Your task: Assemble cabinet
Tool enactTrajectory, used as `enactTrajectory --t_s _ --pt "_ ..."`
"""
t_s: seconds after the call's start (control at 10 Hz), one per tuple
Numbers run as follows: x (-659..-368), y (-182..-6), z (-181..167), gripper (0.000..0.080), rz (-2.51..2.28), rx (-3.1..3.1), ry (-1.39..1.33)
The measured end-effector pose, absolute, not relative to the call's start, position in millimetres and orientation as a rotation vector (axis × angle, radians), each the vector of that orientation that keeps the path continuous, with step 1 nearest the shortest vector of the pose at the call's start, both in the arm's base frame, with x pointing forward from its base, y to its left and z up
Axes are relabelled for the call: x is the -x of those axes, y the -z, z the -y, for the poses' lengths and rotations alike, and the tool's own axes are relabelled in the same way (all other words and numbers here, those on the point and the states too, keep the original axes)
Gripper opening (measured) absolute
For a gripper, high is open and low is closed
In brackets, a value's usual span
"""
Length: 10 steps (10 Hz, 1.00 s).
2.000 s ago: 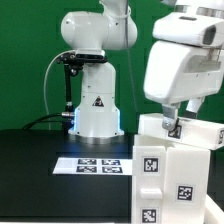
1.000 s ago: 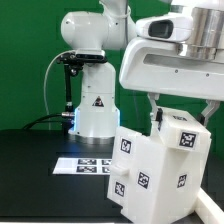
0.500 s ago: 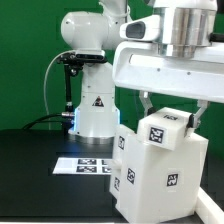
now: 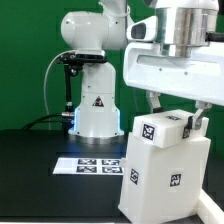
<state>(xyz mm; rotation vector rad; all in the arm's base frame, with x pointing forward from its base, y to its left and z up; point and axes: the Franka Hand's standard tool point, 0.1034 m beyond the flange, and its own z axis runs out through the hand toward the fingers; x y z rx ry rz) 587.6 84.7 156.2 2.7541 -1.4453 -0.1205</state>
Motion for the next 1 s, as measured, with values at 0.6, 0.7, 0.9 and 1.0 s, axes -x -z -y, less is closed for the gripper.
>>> enactTrajectory --t_s 0.6,0.7,0.9,1.0 --pt "-586.7 -154.9 -82.1 0.0557 2.233 -2.271 0.029" --pt "-587.1 -155.0 -83.6 0.0557 2.359 -2.159 0.048" --pt "-587.2 -155.8 -83.2 0.0557 2.44 -2.064 0.062" --pt "-586.7 -157.0 -84.3 0.0628 2.435 -2.067 0.079"
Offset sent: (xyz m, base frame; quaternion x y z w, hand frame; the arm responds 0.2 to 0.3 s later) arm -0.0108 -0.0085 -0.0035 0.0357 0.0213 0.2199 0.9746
